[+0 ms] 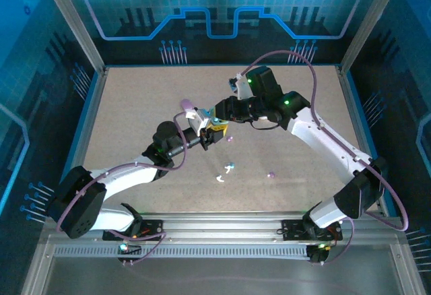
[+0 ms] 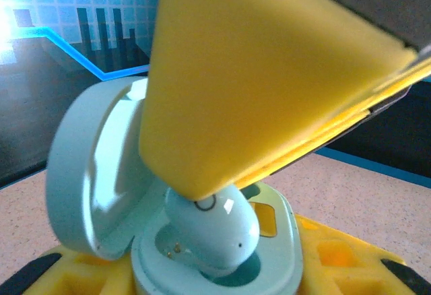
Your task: Insert the wireless bluetooth earbuds into the charging case
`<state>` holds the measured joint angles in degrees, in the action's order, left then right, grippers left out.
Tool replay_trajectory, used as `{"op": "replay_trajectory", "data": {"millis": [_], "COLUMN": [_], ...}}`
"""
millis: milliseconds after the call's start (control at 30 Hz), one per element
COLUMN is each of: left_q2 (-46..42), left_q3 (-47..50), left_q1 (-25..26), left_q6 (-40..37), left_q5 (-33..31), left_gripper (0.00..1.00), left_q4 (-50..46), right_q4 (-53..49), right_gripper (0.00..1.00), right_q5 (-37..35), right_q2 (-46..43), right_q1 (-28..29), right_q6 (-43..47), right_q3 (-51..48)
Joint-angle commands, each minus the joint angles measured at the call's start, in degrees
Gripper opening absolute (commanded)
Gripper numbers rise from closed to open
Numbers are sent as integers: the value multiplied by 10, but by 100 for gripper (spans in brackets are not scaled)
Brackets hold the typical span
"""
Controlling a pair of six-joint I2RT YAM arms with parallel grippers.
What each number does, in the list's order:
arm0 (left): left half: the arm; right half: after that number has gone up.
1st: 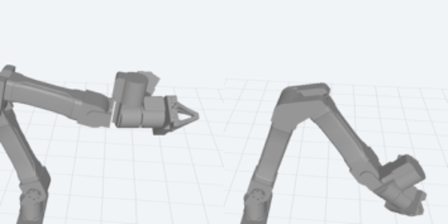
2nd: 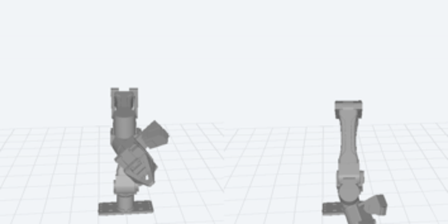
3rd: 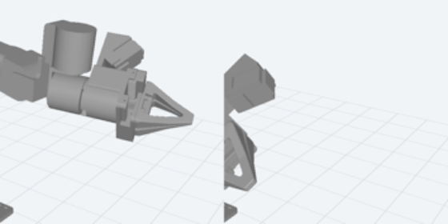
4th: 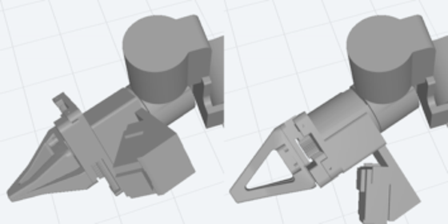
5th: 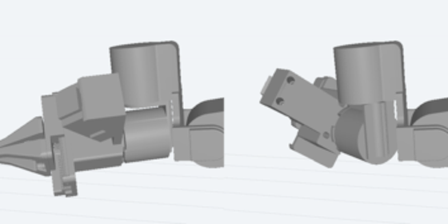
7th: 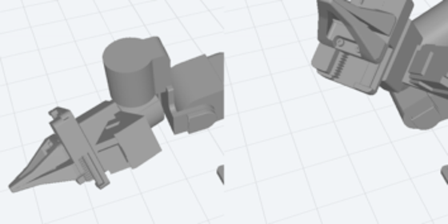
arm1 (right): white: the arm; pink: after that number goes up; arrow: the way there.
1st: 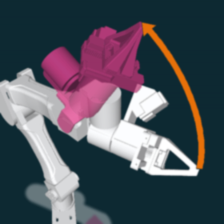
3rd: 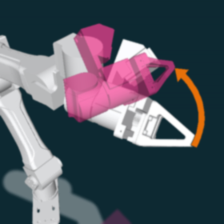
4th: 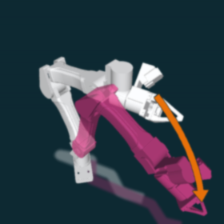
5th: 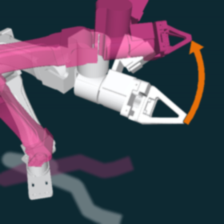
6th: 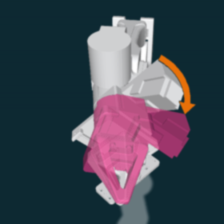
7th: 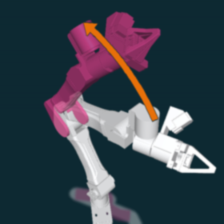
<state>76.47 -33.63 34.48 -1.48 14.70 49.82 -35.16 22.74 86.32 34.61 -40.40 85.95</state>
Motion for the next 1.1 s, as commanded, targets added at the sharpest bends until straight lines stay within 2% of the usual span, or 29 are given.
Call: {"op": "replay_trajectory", "data": {"millis": [0,167,533,767,1067], "left_q2": [-4,-5,-9,-5,-1], "left_q3": [-12,-12,-12,-16,-19], "left_q1": [3,4,4,4,3], "left_q6": [-4,-5,-2,0,-1], "left_q5": [-9,-10,3,9,12], "left_gripper": [28,28,28,28,28], "left_q4": [42,41,39,36,41], "right_q4": [-37,-43,-41,-45,-74], "right_gripper": [37,43,39,31,33], "right_q5": [-19,-18,11,6,-16], "right_q2": [-12,-28,-8,1,7], "right_q1": [9,7,7,11,12], "right_q6": [8,15,22,31,38], "right_q3": [17,23,29,37,50]}}
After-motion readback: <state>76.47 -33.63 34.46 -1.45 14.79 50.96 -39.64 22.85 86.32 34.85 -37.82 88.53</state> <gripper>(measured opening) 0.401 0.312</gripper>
